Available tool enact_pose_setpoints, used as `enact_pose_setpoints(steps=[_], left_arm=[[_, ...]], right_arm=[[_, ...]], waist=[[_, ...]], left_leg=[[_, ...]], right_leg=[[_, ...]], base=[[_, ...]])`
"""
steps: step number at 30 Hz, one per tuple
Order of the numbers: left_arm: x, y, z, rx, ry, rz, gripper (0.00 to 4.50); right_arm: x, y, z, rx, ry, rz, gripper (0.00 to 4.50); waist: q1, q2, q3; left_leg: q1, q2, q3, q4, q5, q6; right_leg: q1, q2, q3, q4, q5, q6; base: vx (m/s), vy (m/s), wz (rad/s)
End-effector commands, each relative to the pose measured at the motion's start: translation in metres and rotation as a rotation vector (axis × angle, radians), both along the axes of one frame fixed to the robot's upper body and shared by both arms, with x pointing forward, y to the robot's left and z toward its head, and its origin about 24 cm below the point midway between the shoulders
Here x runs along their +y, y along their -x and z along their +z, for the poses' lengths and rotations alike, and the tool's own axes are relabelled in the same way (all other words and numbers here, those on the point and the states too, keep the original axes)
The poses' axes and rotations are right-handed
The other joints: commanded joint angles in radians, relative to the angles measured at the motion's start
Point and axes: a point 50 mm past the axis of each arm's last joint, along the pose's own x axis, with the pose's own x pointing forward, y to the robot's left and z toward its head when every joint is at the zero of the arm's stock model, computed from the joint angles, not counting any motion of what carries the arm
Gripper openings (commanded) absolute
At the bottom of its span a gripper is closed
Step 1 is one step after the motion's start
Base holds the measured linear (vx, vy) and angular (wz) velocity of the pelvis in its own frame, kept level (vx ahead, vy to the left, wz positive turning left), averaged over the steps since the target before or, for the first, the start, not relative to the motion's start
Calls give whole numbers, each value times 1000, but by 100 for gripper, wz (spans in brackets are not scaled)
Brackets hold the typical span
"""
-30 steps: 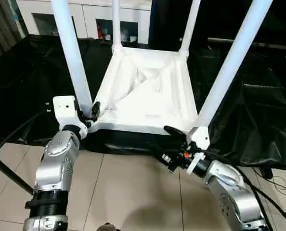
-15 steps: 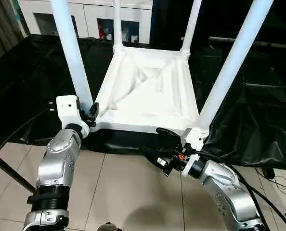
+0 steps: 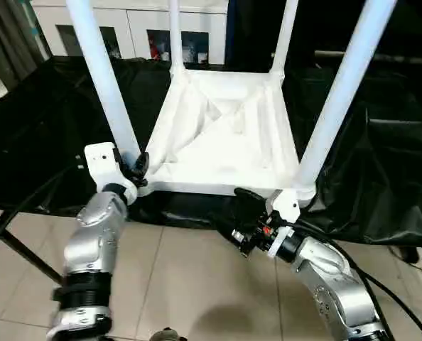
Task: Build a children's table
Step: Flip table
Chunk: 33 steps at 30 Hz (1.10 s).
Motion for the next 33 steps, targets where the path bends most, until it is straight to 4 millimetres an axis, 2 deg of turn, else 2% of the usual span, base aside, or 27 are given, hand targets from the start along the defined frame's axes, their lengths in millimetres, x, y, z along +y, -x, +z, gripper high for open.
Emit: enact_pose_setpoints(steps=[1,2,4,6,8,10,12,13,14,16,19,23,25,26,27,28,29,33], left_arm=[[-23,-4,10,-47,266,-29,223],[-33,-3,12,-50,281,-44,223],[-38,-3,13,-48,280,-54,223],[-46,-2,13,-41,298,-60,223],[-54,-1,13,-35,329,-66,223],[-61,-2,15,-33,341,-77,222],[-66,-3,16,-34,349,-74,222],[-67,-4,17,-35,351,-72,222],[-68,-4,18,-35,355,-71,222],[-69,-5,20,-36,361,-69,222],[-69,-6,21,-42,365,-67,222],[-68,-6,21,-41,354,-68,222],[-67,-5,21,-40,353,-66,222],[-67,-5,21,-40,354,-60,222],[-65,-4,20,-39,354,-50,222],[-63,-4,20,-39,357,-30,222],[-62,-3,20,-39,358,-26,222],[-60,-3,17,-35,353,-16,222]], right_arm=[[-5,-9,-2,21,20,-74,450],[-8,-16,-7,77,35,-149,450],[-10,-21,-8,103,25,-188,450],[-9,-24,-7,137,-22,-201,450],[-5,-29,-4,168,-95,-213,450],[-4,-37,1,199,-173,-257,450],[-4,-50,7,231,-306,-348,450],[-4,-55,11,245,-371,-376,450],[-3,-59,14,252,-414,-387,450],[-4,-65,19,255,-469,-431,450],[-5,-71,19,289,-495,-497,450],[-7,-81,14,382,-540,-587,450],[-7,-83,14,394,-553,-598,450],[-8,-84,14,397,-553,-609,450],[-8,-85,15,407,-565,-622,450],[-10,-85,17,405,-577,-625,450],[-10,-84,18,399,-581,-618,450],[-17,-81,19,392,-578,-629,450]], waist=[[1,-14,-58],[1,-15,-59],[7,-11,-63],[14,-13,-67],[13,-11,-71],[13,-15,-74],[14,-13,-74],[14,-16,-73],[13,-12,-73],[15,-17,-74],[12,-17,-76],[8,-21,-74],[9,-19,-75],[10,-27,-77],[15,-23,-79],[13,-32,-80],[16,-27,-80],[15,-27,-78]], left_leg=[[12,68,-18,-79,-204,40],[10,67,-15,-77,-188,46],[10,68,-12,-72,-153,54],[7,69,-9,-67,-115,70],[3,70,-11,-63,-83,88],[2,70,-9,-58,-48,109],[4,70,-7,-57,-62,115],[3,71,-6,-58,-59,113],[5,72,-6,-60,-69,111],[2,72,-3,-59,-60,108],[0,68,-1,-54,-36,106],[-1,66,3,-56,-61,99],[0,65,5,-54,-52,95],[-1,66,6,-52,-32,101],[-1,65,6,-49,-11,106],[-2,64,8,-47,0,113],[-3,65,8,-46,8,125],[-3,67,9,-47,-8,125]], right_leg=[[31,-86,35,-69,-58,-221],[29,-85,34,-69,-66,-227],[24,-82,35,-66,-48,-231],[25,-78,33,-59,17,-225],[28,-78,30,-51,83,-226],[26,-78,28,-46,131,-233],[23,-79,28,-49,105,-235],[23,-79,28,-50,103,-230],[20,-80,28,-50,86,-234],[21,-79,28,-47,93,-229],[17,-77,27,-42,118,-223],[16,-77,27,-45,66,-216],[15,-76,28,-44,70,-210],[17,-75,27,-42,98,-207],[18,-75,26,-37,123,-208],[18,-74,26,-36,141,-208],[16,-75,25,-34,150,-211],[15,-74,24,-37,110,-202]], base=[[0,0,0],[0,0,0],[0,0,0],[0,0,0],[0,0,0],[0,0,0],[0,0,0],[0,0,0],[0,0,0],[0,0,0],[0,0,0],[0,0,0],[0,0,0],[0,0,0],[0,0,0],[0,0,0],[0,0,0],[0,0,0]])
